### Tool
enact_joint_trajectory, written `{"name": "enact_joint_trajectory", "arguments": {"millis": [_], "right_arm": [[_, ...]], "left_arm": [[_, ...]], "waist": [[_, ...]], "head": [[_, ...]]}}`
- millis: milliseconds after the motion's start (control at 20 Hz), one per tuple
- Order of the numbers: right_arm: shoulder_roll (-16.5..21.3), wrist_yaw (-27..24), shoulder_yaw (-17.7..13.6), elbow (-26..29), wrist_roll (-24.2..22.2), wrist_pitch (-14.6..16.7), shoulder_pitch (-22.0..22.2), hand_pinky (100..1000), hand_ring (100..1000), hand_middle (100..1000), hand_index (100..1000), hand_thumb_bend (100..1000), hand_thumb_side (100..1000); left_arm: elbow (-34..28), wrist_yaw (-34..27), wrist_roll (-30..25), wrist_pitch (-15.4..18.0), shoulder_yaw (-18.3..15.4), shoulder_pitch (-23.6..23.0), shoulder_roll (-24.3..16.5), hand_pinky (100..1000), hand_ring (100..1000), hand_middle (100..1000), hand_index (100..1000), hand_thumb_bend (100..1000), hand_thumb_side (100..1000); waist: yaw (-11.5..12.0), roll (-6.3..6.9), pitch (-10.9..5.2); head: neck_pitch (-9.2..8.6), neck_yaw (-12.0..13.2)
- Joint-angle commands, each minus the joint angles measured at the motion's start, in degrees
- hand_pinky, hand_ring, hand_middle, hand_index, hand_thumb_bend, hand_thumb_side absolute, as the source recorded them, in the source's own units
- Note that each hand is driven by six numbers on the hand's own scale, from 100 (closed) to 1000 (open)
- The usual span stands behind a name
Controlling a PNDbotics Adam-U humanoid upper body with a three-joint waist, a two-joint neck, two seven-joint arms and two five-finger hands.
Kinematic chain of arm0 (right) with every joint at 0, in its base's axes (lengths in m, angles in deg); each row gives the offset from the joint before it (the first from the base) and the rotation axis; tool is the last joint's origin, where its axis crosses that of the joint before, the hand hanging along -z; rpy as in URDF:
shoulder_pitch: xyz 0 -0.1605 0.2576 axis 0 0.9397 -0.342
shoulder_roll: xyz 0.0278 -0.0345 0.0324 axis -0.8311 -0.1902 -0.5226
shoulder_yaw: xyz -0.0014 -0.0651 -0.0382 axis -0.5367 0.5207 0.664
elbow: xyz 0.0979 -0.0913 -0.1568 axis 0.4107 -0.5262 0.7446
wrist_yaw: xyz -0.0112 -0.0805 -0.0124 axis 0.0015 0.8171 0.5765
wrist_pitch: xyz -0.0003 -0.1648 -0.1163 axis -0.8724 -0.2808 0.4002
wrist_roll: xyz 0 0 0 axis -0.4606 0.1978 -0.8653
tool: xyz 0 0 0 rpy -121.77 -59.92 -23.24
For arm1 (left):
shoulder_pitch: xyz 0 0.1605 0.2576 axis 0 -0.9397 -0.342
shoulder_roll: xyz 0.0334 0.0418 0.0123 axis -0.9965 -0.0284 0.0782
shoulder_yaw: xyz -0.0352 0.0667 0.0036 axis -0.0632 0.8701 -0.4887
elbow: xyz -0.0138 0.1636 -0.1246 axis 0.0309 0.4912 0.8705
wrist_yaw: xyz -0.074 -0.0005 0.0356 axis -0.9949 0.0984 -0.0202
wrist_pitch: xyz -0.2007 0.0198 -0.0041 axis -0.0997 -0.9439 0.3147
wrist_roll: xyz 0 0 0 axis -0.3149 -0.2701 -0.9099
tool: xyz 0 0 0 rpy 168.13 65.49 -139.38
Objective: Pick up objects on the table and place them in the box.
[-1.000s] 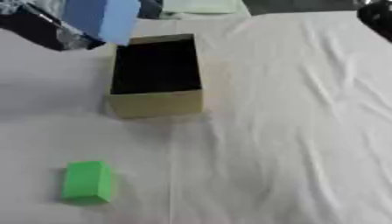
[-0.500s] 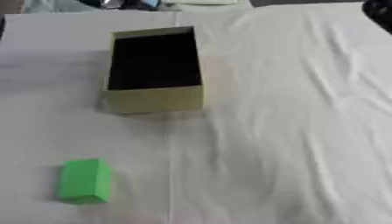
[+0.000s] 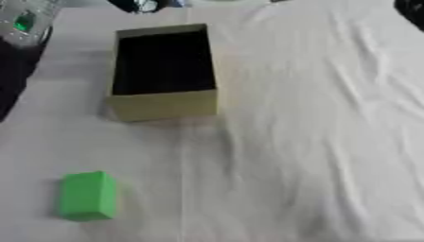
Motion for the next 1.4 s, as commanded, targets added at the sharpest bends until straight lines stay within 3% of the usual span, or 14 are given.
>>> {"name": "enact_joint_trajectory", "arguments": {"millis": [50,500,800,1200,1300,1400], "right_arm": [[0.7,-0.3,-0.3,0.9,0.3,-0.1,-0.7,824,730,524,821,100,724],[0.8,-0.1,-0.2,0.9,0.3,-0.2,-0.6,824,730,523,821,100,723],[0.6,-0.1,-0.3,0.9,0.4,-0.3,-0.4,824,730,523,821,100,722],[0.5,-0.1,-0.4,0.9,0.4,-0.3,-0.2,824,730,523,821,100,721],[0.5,-0.1,-0.4,0.9,0.4,-0.3,-0.2,824,730,523,821,100,721],[0.4,-0.1,-0.4,0.9,0.5,-0.3,-0.1,824,730,523,822,100,720]], "left_arm": [[1.7,-0.2,1.7,2.8,0.4,1.3,-0.6,508,481,540,711,420,296],[3.8,-2.2,-4.3,10.9,0.9,0.1,-1.8,513,512,530,694,433,298],[5.2,-3.4,-9.9,12.5,0.5,0.0,-1.8,538,528,545,711,471,354],[4.6,-2.6,-14.8,11.5,0.1,-0.5,-1.8,789,823,856,951,656,579],[4.5,-1.4,-14.9,11.5,0.0,-0.6,-1.9,807,849,879,963,697,613],[4.3,-0.2,-14.4,11.5,-0.1,-0.7,-1.9,803,846,867,954,674,587]], "waist": [[0.0,-0.01,-1.05],[0.4,0.28,-1.02],[0.4,0.32,-1.12],[0.3,0.37,-1.2],[0.3,0.39,-1.24],[0.3,0.39,-1.28]], "head": [[0.29,-0.1],[0.29,-1.1],[0.29,-1.2],[0.29,-1.3],[0.29,-1.4],[0.29,-1.5]]}}
